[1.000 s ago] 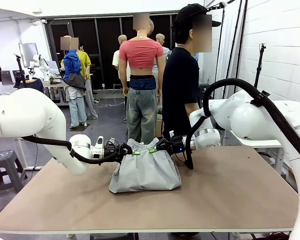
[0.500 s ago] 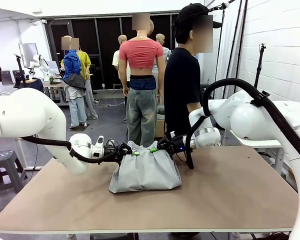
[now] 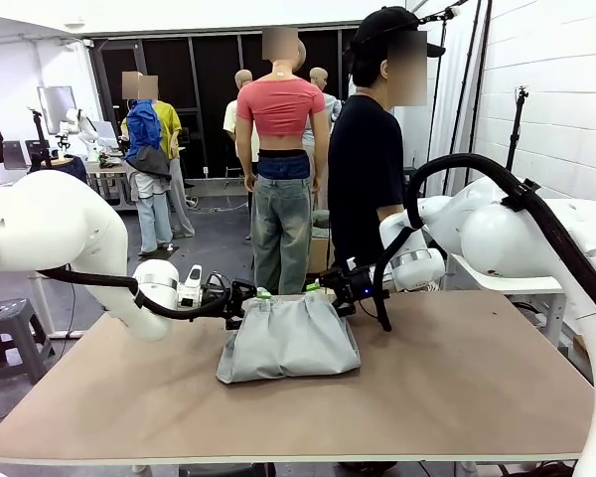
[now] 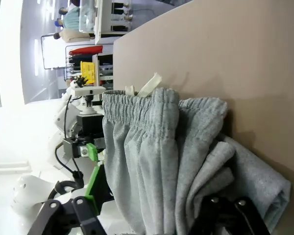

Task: Fold the training pants.
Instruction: Fold the Training pants in half.

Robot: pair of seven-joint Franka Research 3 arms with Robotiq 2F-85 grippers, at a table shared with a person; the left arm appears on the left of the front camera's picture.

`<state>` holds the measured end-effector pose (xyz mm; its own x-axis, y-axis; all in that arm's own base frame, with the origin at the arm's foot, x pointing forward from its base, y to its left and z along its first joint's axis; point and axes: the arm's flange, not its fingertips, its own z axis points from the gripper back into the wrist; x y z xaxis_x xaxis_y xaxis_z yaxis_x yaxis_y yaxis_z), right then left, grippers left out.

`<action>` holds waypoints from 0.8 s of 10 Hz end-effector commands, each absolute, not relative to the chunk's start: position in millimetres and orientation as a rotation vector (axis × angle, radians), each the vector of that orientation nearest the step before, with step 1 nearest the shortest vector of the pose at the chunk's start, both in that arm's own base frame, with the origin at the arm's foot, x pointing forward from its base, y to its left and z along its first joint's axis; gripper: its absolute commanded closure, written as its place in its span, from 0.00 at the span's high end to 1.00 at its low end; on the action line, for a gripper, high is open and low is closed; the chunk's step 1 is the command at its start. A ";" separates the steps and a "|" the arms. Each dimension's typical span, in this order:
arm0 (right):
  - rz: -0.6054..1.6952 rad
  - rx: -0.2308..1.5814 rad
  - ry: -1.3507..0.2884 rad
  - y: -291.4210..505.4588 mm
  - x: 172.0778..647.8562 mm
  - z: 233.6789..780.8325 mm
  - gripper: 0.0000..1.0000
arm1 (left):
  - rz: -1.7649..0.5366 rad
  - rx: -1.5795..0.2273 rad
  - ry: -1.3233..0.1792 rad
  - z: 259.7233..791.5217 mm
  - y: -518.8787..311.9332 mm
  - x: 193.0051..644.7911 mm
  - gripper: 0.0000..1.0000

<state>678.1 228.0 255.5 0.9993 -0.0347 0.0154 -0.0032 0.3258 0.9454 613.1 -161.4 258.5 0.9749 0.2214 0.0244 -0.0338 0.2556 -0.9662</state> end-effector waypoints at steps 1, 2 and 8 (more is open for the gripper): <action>-0.043 1.162 -0.049 218.0 673.7 269.1 1.00 | 0.227 -1.212 -0.153 276.6 -143.5 602.9 1.00; -0.046 1.126 -0.072 209.5 672.8 275.9 1.00 | 0.251 -1.193 -0.169 284.5 -131.4 597.4 1.00; -0.018 1.062 -0.267 178.6 661.2 339.4 1.00 | 0.232 -1.204 -0.356 330.5 -93.5 562.9 1.00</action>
<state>668.9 169.8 353.9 0.9704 -0.1542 0.1856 -0.0927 0.4720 0.8767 570.0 -95.7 338.1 0.9334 0.3432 0.1049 -0.0246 0.3526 -0.9354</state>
